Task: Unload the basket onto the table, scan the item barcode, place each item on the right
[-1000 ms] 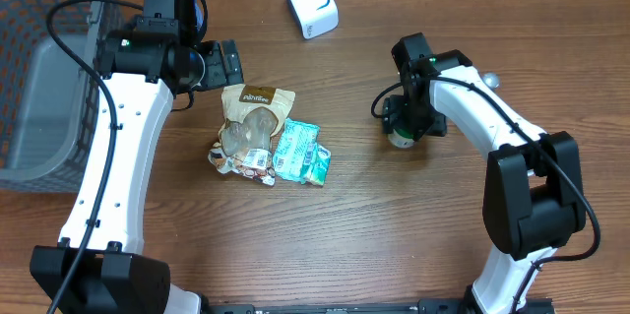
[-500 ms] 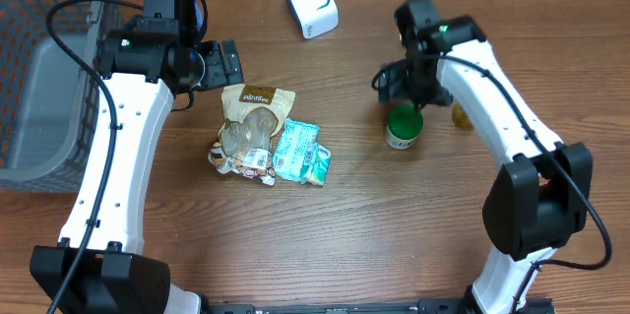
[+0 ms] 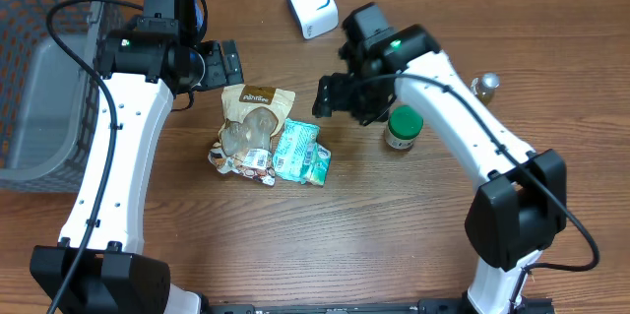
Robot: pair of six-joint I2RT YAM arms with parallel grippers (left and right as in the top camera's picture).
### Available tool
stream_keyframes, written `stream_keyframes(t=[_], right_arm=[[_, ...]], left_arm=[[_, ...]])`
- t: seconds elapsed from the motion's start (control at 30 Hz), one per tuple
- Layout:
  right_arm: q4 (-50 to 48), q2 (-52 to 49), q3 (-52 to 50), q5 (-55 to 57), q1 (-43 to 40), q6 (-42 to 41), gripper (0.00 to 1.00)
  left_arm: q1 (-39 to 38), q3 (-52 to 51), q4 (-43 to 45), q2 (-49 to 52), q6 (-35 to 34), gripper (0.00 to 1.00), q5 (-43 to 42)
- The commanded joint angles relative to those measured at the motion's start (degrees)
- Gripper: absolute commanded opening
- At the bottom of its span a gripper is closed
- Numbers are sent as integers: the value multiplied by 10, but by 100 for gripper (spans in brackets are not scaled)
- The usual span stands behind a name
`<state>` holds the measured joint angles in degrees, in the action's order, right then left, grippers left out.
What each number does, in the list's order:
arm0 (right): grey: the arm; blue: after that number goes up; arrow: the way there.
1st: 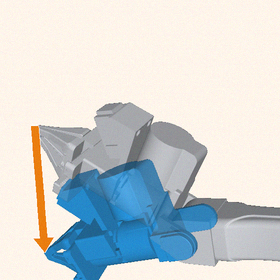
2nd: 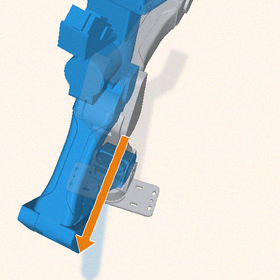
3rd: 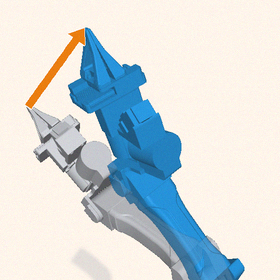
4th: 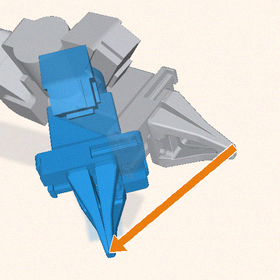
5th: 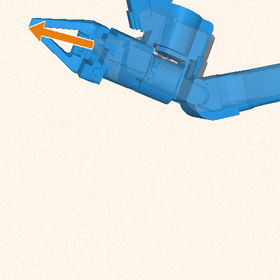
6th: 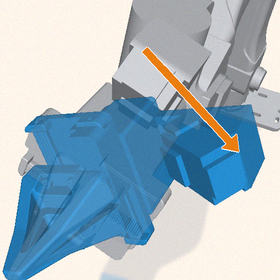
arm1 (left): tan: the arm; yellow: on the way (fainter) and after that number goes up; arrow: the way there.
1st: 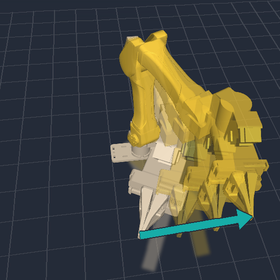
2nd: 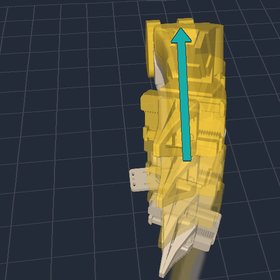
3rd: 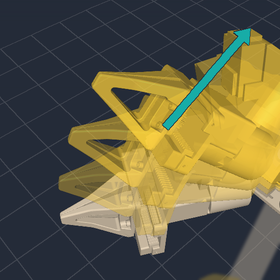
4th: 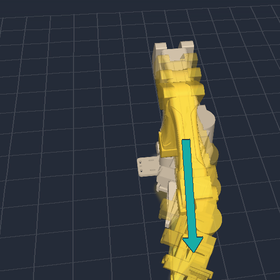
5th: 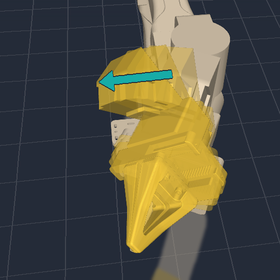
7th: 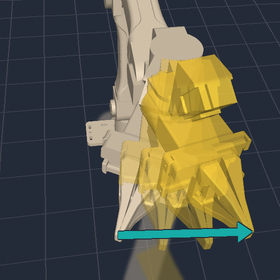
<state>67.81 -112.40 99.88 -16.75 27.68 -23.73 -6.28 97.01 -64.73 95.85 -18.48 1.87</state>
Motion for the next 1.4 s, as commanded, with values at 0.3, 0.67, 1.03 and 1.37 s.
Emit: stream_keyframes(t=[0.3,0.67,1.03,1.37], right_arm=[[-101,8,-85,118,129,-183,69],[-181,8,-174,275,189,-299,52],[-204,-30,-197,302,203,-298,33],[-119,31,-139,265,147,-240,4]], left_arm=[[-1,5,2,2,-4,100,-4],[-1,5,2,2,-4,100,-4],[-1,5,3,2,-4,100,-4],[-1,5,2,2,-4,99,-4]])
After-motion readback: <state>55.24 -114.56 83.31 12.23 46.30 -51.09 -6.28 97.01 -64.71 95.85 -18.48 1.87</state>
